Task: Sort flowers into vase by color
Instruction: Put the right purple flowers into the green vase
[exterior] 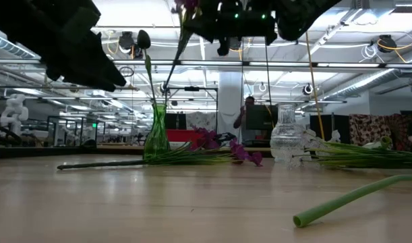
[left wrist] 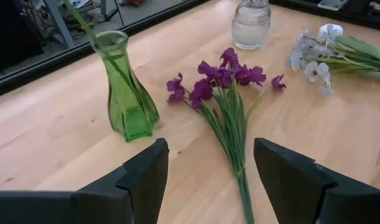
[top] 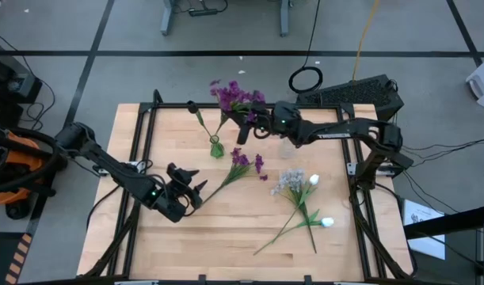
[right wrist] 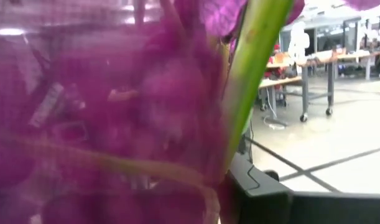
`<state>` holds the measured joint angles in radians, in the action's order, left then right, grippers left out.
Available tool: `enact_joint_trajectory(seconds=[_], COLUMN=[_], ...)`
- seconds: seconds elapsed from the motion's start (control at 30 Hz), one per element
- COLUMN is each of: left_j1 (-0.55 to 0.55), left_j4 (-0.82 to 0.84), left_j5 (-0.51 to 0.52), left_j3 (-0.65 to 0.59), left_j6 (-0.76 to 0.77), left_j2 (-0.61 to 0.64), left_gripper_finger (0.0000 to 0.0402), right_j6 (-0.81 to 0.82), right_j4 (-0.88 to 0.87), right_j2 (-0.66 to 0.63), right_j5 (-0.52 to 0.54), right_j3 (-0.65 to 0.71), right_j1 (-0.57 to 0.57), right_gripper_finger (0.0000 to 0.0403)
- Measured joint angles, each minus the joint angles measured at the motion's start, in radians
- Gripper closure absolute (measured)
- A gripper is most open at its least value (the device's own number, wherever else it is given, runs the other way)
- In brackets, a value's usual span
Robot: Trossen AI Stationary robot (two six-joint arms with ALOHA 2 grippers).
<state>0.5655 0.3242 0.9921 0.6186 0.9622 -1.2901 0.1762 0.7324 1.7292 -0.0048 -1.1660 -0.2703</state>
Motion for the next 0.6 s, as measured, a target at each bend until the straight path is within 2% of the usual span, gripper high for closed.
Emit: enact_joint_trajectory(seconds=[0.6], left_j1=[-0.002], left_j4=[-0.032], left_j5=[-0.003], left_j3=[0.0], left_j6=[-0.007], left_j2=[-0.066], left_gripper_finger=[0.016], right_j6=[0.022], right_j4=[0.041], right_j2=[0.067], right_j5=[0.003], right_j3=[0.0], right_j1=[-0.004], right_gripper_finger=[0.0394])
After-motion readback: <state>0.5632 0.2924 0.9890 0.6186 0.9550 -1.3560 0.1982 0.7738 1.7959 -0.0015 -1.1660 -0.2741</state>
